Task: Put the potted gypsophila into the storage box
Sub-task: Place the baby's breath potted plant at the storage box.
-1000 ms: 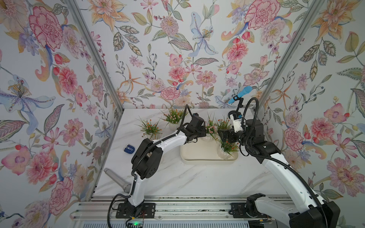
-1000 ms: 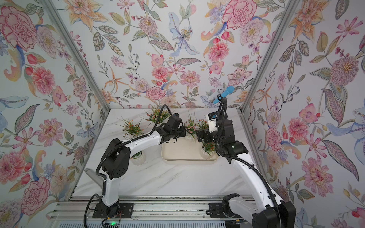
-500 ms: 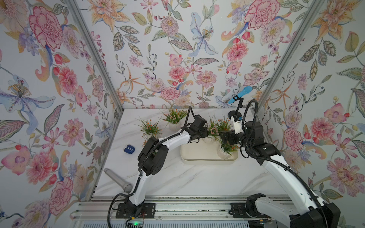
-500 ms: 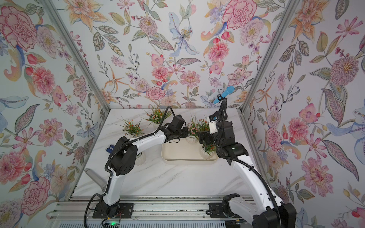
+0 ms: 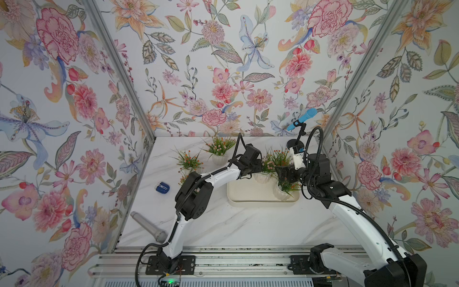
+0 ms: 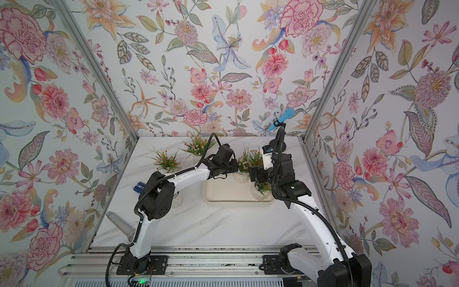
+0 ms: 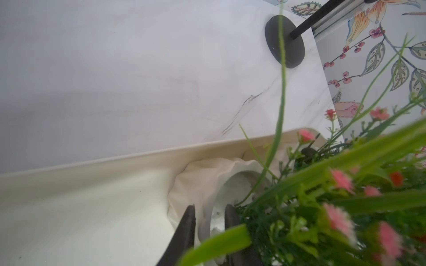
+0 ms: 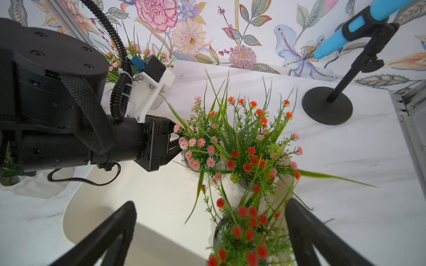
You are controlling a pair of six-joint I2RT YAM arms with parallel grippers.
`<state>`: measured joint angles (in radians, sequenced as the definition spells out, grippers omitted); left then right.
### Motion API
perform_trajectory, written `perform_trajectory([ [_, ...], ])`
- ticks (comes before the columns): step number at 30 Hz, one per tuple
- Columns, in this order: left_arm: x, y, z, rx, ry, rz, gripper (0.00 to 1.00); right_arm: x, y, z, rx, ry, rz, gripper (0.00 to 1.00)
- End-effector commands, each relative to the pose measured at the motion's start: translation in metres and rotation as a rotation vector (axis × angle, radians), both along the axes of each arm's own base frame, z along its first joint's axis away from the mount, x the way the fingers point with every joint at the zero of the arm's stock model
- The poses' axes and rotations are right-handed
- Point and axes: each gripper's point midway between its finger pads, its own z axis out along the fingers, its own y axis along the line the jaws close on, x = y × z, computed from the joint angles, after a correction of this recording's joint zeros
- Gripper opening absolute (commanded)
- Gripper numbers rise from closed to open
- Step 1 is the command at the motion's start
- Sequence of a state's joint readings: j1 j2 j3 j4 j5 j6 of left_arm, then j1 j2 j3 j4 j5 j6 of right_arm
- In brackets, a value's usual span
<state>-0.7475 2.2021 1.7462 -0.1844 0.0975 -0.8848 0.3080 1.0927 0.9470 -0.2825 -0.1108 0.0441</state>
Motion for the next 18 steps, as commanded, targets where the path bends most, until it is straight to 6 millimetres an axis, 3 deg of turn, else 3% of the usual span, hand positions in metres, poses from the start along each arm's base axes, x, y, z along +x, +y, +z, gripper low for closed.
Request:
perform_trajectory([
  [1, 0.004, -0.003, 0.026, -0.042, -0.058, 0.009, 0.32, 0.001, -0.003, 0.0, -0.012, -0.018, -0.012, 1.0],
  [9, 0.003, 0.012, 0.055, -0.057, -0.137, 0.035, 0.45, 0.002, -0.004, 0.008, -0.006, -0.037, -0.018, 1.0],
  [18, 0.007, 0.063, 0.092, 0.046, -0.232, 0.131, 0.51, 0.005, 0.001, 0.018, 0.0, -0.074, -0.019, 1.0],
])
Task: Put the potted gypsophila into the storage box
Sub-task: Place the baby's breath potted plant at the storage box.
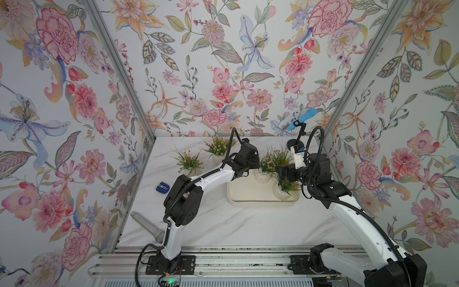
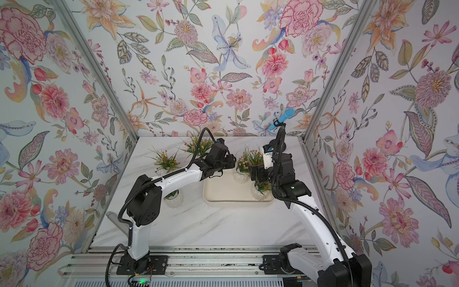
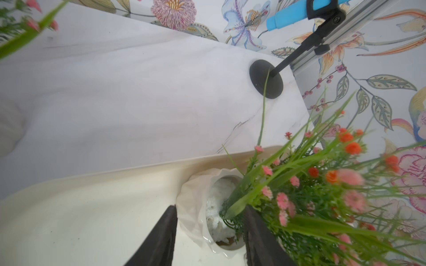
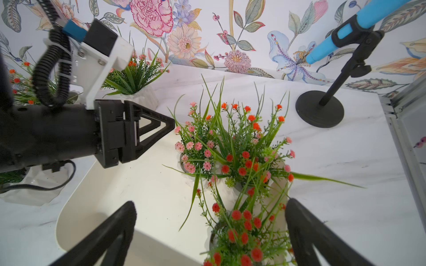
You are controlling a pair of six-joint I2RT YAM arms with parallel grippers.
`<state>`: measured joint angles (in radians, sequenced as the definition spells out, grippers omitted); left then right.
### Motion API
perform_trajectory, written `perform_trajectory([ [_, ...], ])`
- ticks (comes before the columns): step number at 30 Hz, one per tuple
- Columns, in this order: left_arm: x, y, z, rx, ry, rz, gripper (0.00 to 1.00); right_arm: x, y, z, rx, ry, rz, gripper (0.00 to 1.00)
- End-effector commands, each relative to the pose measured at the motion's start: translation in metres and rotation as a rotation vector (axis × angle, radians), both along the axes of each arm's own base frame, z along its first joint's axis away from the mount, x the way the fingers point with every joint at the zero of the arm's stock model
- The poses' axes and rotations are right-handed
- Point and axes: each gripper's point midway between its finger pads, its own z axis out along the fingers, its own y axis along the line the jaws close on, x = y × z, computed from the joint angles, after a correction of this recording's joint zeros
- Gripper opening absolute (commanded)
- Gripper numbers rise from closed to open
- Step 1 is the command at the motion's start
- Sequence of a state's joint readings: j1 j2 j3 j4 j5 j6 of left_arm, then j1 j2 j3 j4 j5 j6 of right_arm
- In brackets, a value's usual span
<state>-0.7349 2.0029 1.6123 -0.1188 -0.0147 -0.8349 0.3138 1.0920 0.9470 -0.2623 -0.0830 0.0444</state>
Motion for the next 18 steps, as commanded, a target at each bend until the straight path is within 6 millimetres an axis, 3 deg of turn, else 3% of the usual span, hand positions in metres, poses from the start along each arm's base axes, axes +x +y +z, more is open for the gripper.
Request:
perform_trajectory([
  [1, 0.007, 0.036, 0.023, 0.07, -0.062, 0.082, 0.51, 0.002, 0.006, 0.014, 0.001, -0.058, 0.003, 1.0],
  [12, 0.005, 0.112, 0.004, 0.115, -0.024, 0.242, 0.52, 0.005, 0.084, 0.017, -0.089, -0.084, 0.186, 1.0],
  [18, 0.0, 0.142, -0.017, 0.114, 0.007, 0.309, 0.52, -0.003, 0.138, 0.022, -0.041, -0.078, 0.34, 1.0],
])
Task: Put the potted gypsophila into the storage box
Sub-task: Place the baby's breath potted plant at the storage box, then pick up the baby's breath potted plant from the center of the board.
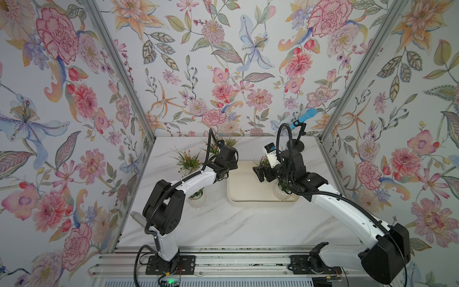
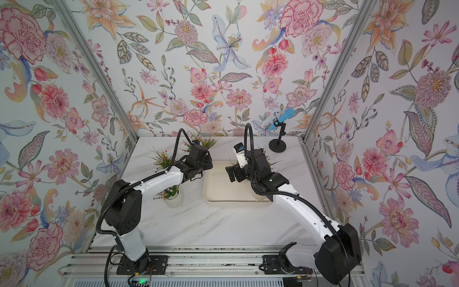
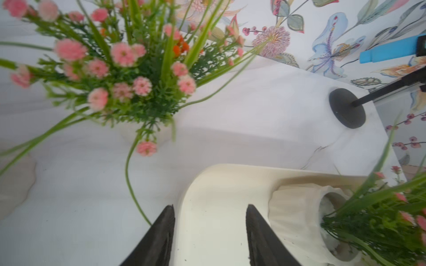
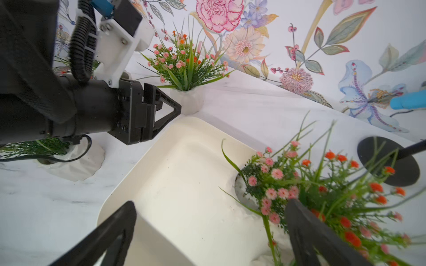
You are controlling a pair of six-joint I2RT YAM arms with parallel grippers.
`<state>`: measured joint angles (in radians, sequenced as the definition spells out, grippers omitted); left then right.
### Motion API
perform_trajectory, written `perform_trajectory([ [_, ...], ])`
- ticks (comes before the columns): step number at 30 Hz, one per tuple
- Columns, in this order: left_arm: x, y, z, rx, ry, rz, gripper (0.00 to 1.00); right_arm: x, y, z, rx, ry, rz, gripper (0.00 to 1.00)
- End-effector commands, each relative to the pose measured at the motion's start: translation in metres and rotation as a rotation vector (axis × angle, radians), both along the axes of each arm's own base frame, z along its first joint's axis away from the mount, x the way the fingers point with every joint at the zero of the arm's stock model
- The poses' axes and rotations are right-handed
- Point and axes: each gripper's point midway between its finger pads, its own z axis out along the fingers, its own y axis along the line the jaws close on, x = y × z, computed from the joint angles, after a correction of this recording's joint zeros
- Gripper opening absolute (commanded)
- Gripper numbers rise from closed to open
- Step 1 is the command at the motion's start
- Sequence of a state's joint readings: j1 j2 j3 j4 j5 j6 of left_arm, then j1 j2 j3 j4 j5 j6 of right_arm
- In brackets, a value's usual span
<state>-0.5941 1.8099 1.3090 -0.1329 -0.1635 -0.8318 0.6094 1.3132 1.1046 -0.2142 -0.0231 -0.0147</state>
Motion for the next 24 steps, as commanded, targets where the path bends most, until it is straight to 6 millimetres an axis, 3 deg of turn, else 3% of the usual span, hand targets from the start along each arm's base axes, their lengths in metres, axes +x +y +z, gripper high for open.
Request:
perform_trajectory([
  [1, 0.0, 0.016, 0.011, -0.032, -0.034, 0.061, 0.52, -0.003, 0.03, 0.02, 0.058, -0.037, 0.099, 1.0],
  [7, -0.001, 0.034, -0.011, -0.05, -0.002, 0.103, 0.5, -0.013, 0.077, 0.015, 0.062, -0.01, 0.217, 1.0],
  [13, 0.013, 0.048, -0.02, -0.068, -0.001, 0.135, 0.5, -0.015, 0.1, 0.01, 0.058, 0.011, 0.275, 1.0],
  [18, 0.026, 0.057, -0.03, -0.09, 0.023, 0.156, 0.48, -0.008, 0.106, 0.01, 0.005, -0.025, 0.271, 1.0],
  [24, 0.041, 0.068, -0.039, -0.097, 0.048, 0.201, 0.47, 0.018, 0.09, 0.023, -0.047, -0.161, 0.178, 1.0],
])
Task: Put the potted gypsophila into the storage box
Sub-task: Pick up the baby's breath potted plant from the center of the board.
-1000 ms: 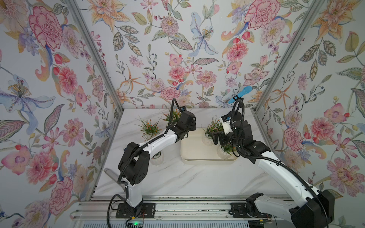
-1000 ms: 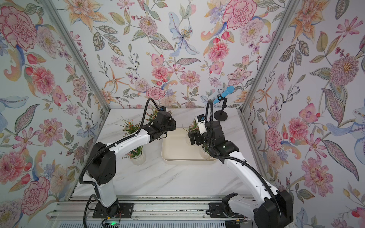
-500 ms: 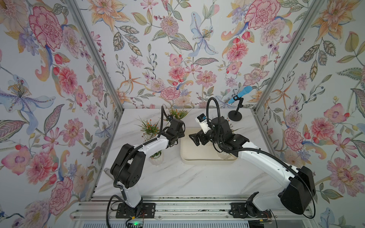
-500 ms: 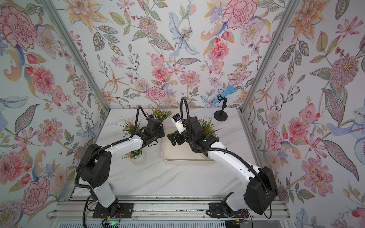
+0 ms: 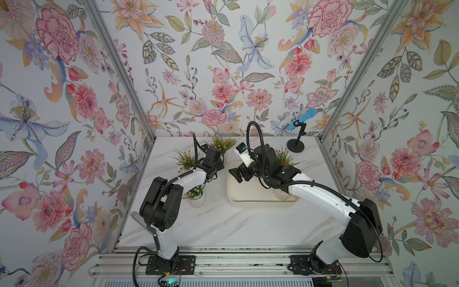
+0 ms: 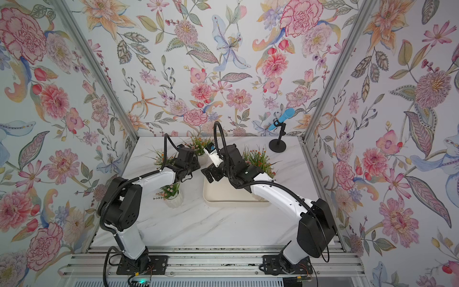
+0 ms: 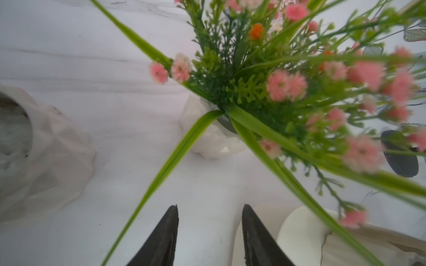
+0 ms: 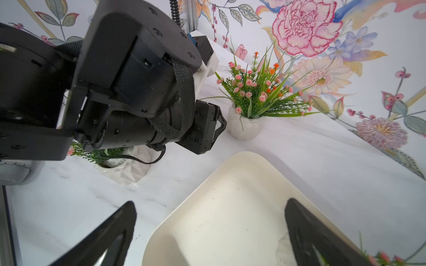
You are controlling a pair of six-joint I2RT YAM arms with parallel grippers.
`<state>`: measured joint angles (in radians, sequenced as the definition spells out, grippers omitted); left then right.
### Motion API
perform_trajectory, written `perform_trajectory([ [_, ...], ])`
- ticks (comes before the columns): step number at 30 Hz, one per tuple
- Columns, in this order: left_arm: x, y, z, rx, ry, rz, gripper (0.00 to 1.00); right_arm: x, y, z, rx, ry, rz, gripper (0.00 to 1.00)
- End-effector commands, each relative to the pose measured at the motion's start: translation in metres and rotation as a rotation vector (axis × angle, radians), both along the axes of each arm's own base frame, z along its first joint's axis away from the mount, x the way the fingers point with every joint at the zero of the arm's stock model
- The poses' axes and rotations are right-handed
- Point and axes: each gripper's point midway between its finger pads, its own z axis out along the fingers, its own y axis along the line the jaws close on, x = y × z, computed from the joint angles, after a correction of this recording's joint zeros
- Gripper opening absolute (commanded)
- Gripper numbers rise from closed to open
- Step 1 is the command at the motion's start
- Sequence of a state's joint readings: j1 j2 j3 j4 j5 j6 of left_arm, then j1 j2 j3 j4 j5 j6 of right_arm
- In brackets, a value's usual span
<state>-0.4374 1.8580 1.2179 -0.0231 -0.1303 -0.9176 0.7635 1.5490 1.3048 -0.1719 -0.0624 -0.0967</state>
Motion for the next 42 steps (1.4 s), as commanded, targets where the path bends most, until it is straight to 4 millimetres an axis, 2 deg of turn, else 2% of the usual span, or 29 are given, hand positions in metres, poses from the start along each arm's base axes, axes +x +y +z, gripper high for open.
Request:
perform_trajectory([
  [1, 0.016, 0.001, 0.001, -0.026, 0.004, 0.022, 0.47, 0.024, -0.01, 0.023, 0.009, -0.136, -0.051, 1.0],
  [7, 0.039, 0.003, -0.002, -0.076, 0.006, 0.041, 0.47, 0.05, -0.014, 0.028, 0.034, -0.15, -0.045, 1.0],
  [15, 0.061, 0.01, -0.007, -0.104, 0.024, 0.043, 0.45, 0.053, -0.004, 0.02, 0.062, -0.104, -0.003, 1.0],
  [21, 0.07, 0.013, -0.013, -0.078, 0.039, 0.048, 0.43, 0.056, -0.006, 0.018, 0.051, -0.109, -0.009, 1.0],
  [23, 0.072, 0.013, -0.014, -0.07, 0.043, 0.047, 0.43, 0.067, -0.02, 0.018, 0.049, -0.106, -0.045, 1.0],
  [26, 0.078, 0.012, -0.015, -0.055, 0.05, 0.043, 0.43, 0.067, -0.022, 0.017, 0.054, -0.098, -0.051, 1.0],
  [32, 0.088, 0.008, -0.023, -0.011, 0.092, 0.015, 0.4, 0.064, -0.021, 0.008, 0.043, -0.075, -0.04, 1.0],
  [37, 0.088, 0.006, -0.029, 0.022, 0.138, -0.035, 0.38, 0.064, -0.015, 0.002, 0.03, -0.075, 0.001, 1.0],
  [42, 0.088, 0.013, -0.036, 0.071, 0.196, -0.059, 0.37, 0.065, -0.012, 0.001, 0.031, -0.086, 0.011, 1.0],
])
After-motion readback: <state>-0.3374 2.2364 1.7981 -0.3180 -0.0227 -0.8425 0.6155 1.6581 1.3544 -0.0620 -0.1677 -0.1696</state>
